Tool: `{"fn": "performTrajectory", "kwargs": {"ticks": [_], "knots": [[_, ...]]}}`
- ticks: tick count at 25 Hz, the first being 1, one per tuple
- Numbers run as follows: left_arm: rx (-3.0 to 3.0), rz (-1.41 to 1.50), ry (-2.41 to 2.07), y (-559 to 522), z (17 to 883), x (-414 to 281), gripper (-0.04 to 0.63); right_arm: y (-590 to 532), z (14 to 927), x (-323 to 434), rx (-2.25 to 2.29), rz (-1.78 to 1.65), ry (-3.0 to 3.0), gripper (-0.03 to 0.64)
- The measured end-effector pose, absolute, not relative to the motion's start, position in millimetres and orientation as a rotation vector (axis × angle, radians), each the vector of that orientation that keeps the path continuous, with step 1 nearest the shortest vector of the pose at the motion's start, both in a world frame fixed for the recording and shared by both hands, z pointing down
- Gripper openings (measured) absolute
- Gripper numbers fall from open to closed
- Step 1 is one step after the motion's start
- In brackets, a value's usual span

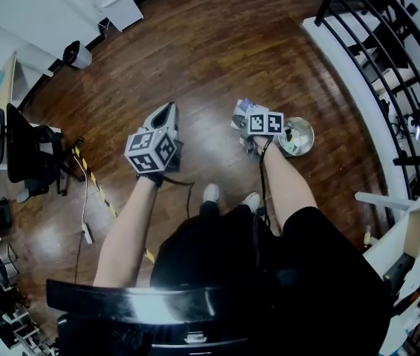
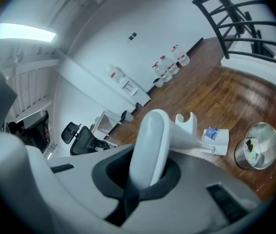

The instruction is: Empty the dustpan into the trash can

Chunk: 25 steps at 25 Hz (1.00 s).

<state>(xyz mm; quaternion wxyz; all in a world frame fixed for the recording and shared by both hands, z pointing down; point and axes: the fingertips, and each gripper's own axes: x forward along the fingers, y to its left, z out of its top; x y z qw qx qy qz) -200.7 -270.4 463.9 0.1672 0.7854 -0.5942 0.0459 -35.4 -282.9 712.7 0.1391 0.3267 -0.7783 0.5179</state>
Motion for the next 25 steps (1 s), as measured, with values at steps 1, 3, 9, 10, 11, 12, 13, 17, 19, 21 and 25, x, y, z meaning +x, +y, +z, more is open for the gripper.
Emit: {"fn": "performTrajectory", "kwargs": {"ticks": [1, 3, 9, 10, 11, 12, 13, 17, 19, 21, 25], "knots": [[2.234, 0.132, -1.689, -270.1, 464.6, -200.6, 0.003, -282.7, 712.6, -35.7, 0.944, 1.492, -2.254, 0.005], [2.23, 0.132, -1.686, -269.4, 465.6, -201.3, 0.003, -282.8, 712.8, -36.2, 0.946, 1.479, -2.262, 0.005], [2.227, 0.138, -1.682, -266.4, 467.3, -203.1, 0.003, -281.1, 705.3, -41.8, 0.911, 1.438, -2.304, 0.003], [2.227, 0.138, -1.681, -265.7, 467.5, -203.6, 0.003, -280.8, 704.3, -42.7, 0.91, 1.438, -2.309, 0.004], [2.227, 0.139, -1.681, -264.9, 467.5, -204.1, 0.003, -280.6, 702.7, -43.4, 0.911, 1.438, -2.315, 0.005], [2.227, 0.139, -1.68, -264.2, 467.4, -204.6, 0.003, -280.3, 701.0, -44.2, 0.912, 1.437, -2.32, 0.005], [2.227, 0.138, -1.679, -263.5, 467.5, -204.9, 0.003, -279.6, 699.7, -45.0, 0.908, 1.437, -2.324, 0.005], [2.231, 0.134, -1.671, -260.6, 468.9, -202.4, 0.003, -275.8, 695.3, -45.2, 0.899, 1.445, -2.334, 0.005], [2.234, 0.131, -1.663, -259.3, 469.8, -201.1, 0.003, -274.8, 691.4, -43.6, 0.913, 1.455, -2.338, 0.005], [2.236, 0.125, -1.654, -258.7, 470.1, -201.1, 0.003, -274.6, 686.4, -44.1, 0.919, 1.458, -2.344, 0.005], [2.246, 0.11, -1.629, -258.8, 470.2, -194.3, 0.003, -273.1, 675.4, -42.7, 0.92, 1.441, -2.362, 0.005]]}}
